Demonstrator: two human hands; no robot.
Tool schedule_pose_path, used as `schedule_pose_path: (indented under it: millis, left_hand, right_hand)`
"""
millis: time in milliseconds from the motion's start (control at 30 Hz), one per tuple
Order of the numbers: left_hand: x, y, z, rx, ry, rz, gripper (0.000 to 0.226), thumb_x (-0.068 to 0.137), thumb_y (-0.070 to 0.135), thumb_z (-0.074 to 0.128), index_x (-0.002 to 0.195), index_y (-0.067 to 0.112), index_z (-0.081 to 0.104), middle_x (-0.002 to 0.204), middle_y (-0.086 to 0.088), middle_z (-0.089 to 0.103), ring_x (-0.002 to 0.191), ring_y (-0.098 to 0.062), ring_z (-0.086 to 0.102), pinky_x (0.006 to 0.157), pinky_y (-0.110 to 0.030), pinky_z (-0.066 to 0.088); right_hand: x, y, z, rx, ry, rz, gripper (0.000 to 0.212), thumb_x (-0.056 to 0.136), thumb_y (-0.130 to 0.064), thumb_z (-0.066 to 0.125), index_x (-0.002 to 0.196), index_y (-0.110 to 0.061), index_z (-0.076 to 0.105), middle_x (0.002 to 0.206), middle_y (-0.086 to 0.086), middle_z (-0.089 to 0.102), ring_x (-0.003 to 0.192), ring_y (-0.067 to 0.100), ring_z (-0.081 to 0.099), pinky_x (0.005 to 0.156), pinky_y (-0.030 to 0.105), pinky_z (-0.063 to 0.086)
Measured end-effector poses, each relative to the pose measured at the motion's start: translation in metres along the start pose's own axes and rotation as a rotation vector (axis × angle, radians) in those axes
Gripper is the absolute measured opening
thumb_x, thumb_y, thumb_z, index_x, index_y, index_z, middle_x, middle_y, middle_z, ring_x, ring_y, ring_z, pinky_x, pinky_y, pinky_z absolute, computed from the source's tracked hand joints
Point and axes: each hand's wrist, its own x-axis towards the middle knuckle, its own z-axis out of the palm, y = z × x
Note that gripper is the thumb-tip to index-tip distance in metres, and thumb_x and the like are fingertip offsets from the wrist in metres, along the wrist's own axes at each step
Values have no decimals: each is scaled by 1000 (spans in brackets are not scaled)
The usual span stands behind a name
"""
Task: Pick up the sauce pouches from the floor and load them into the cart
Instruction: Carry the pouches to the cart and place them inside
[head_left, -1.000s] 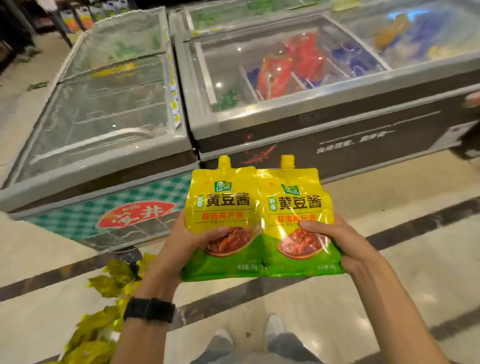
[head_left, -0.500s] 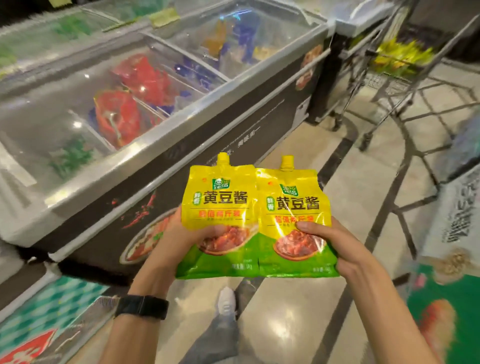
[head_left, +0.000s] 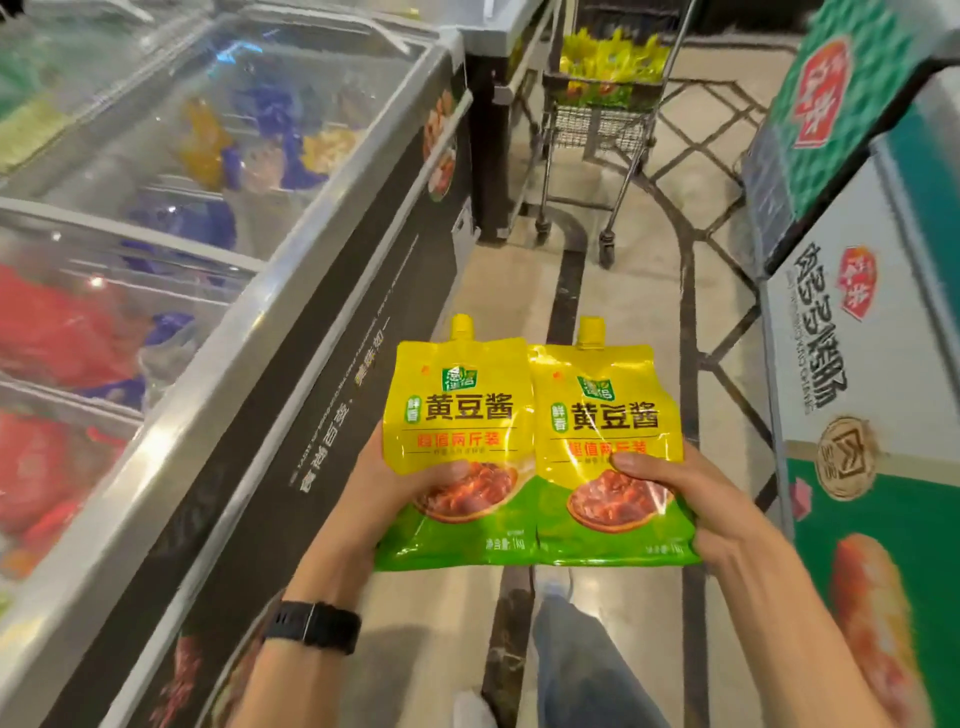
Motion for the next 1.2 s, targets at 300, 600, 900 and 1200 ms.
schedule_pose_path:
  millis: [300,600,900,1200]
  left_hand:
    - [179,93,67,35,-75,23,114,27,47,100,128,12,60,112,-11,75,103,-32,72,92,-50,56]
    - [338,167,98,-5,-177,81,108,31,39,99,127,11,59,111,-12,75,100,-31,73,75,-34,61]
    - [525,232,105,-59,-321,21,108,32,35,102,127,6,59,110,-16,75,96,-29,74,74,-33,60]
    - [673,301,137,-30,-402,-21,111,32,34,103,129,8,55,116,-18,72,105,-36,70,83,-44,59]
  right_hand:
    - [119,-127,-62,39,102,-61,100,19,-27,101,112,-6,69,109,22,72,92,37,72,76,46,60]
    - [235,-236,-85,57,111,-123,83,15,-29,101,93,-14,77,98,17,75,81,30,75,60,35,60]
    - [374,-330,-96,143,206,-120,90,15,-24,101,100,-11,75,101,20,74,84,34,74,62,39,60]
    - [481,-414,-127,181,263,-160,74,13,-24,101,84,-18,80,99,18,75,83,32,74,63,41,61]
